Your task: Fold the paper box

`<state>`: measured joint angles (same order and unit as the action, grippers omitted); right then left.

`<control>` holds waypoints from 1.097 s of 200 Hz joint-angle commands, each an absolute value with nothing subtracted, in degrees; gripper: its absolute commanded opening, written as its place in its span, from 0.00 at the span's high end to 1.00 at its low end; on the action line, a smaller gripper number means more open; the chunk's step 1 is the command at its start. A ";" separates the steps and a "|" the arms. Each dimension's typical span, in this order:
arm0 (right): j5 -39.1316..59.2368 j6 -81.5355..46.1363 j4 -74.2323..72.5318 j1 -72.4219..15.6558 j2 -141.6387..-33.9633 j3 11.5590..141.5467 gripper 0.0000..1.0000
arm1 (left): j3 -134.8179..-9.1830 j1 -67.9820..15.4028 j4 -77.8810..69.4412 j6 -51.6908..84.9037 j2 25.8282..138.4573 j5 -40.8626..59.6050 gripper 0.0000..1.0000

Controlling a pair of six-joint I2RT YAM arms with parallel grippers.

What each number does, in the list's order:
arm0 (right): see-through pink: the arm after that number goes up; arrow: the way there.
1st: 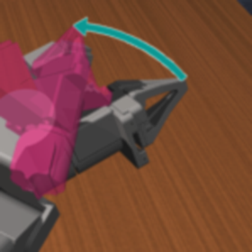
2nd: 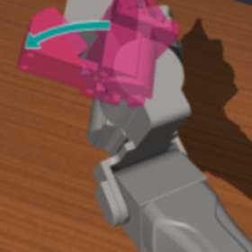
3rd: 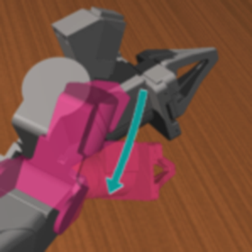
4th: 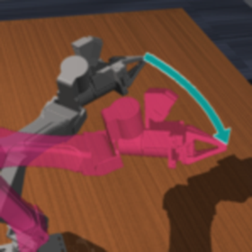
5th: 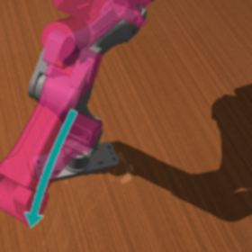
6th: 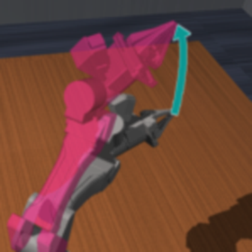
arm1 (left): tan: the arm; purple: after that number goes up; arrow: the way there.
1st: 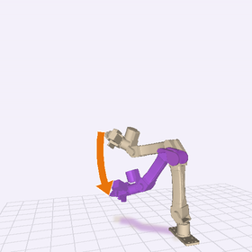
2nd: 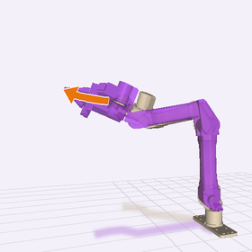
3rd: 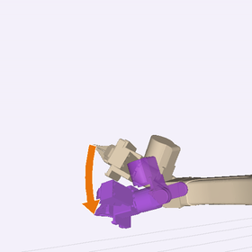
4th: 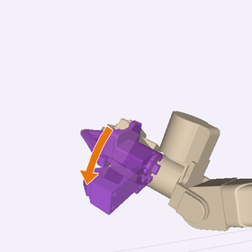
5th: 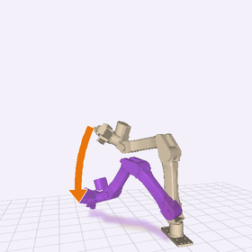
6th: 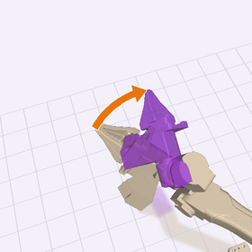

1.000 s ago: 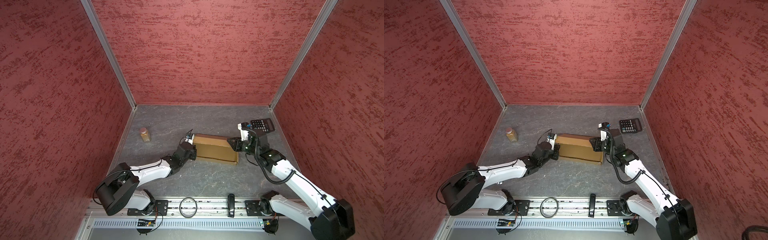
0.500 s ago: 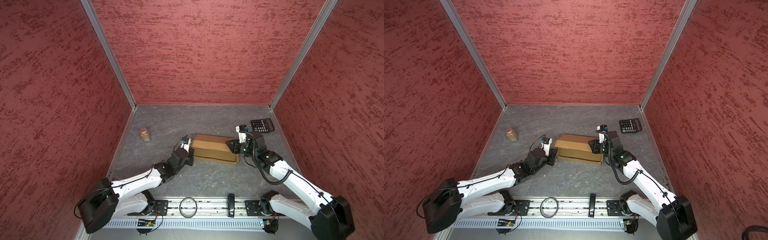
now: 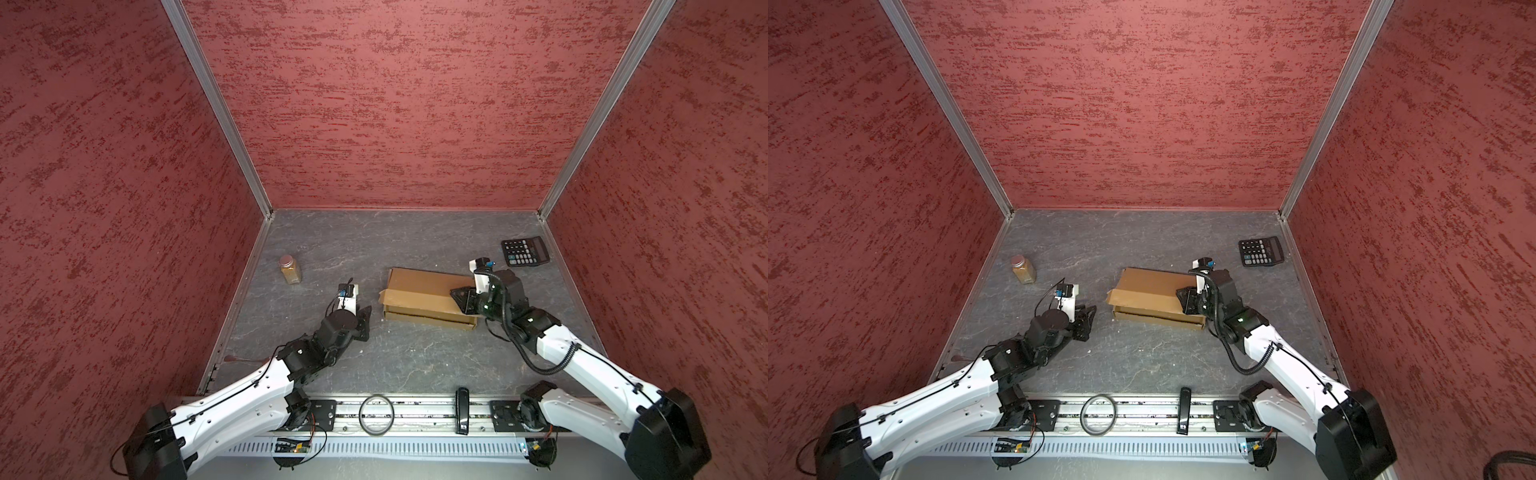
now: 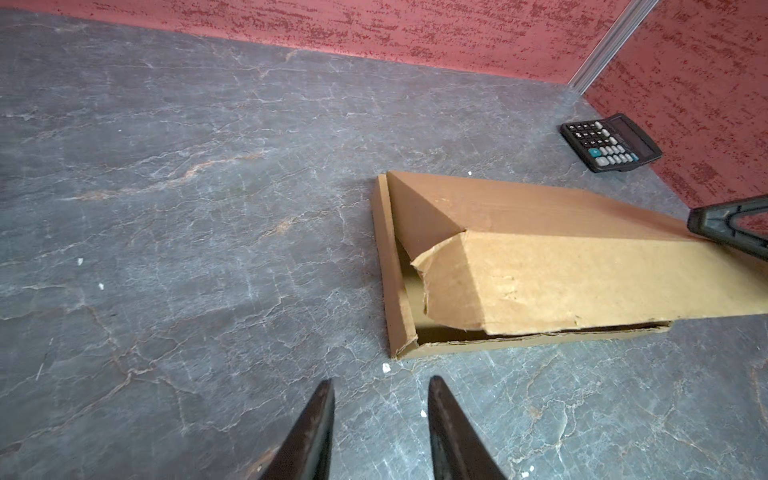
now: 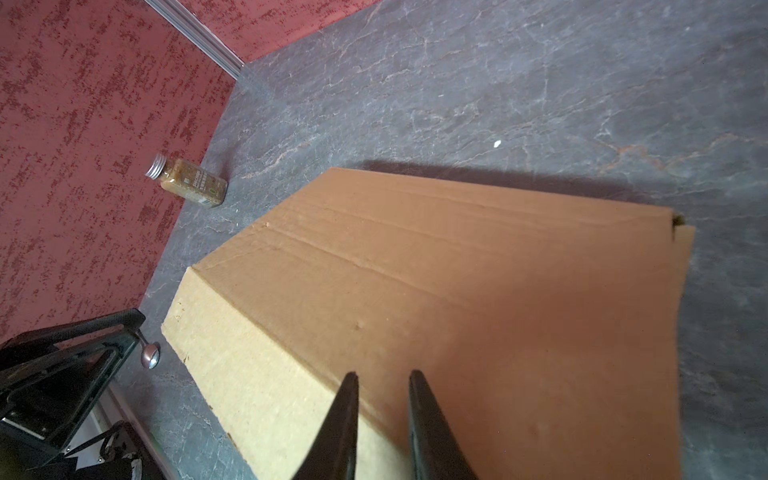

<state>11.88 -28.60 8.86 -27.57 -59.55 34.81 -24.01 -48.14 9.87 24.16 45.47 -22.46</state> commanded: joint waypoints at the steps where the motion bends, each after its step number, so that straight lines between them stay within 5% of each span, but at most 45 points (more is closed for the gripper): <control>1: 9.78 -30.01 6.65 -28.37 -59.07 33.68 0.77 | -27.36 -45.81 12.06 23.79 47.28 -20.17 0.58; 101: 8.61 -30.28 3.96 -29.11 -64.31 32.26 0.77 | -34.54 -33.14 1.13 19.58 65.14 2.92 0.51; 219: 7.37 -32.77 1.25 -29.52 -65.56 28.44 0.77 | -35.70 -32.95 -7.76 20.93 78.64 7.48 0.53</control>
<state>9.61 -31.09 2.81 -28.97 -65.58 29.43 -35.00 -33.10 -4.80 21.17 76.84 6.55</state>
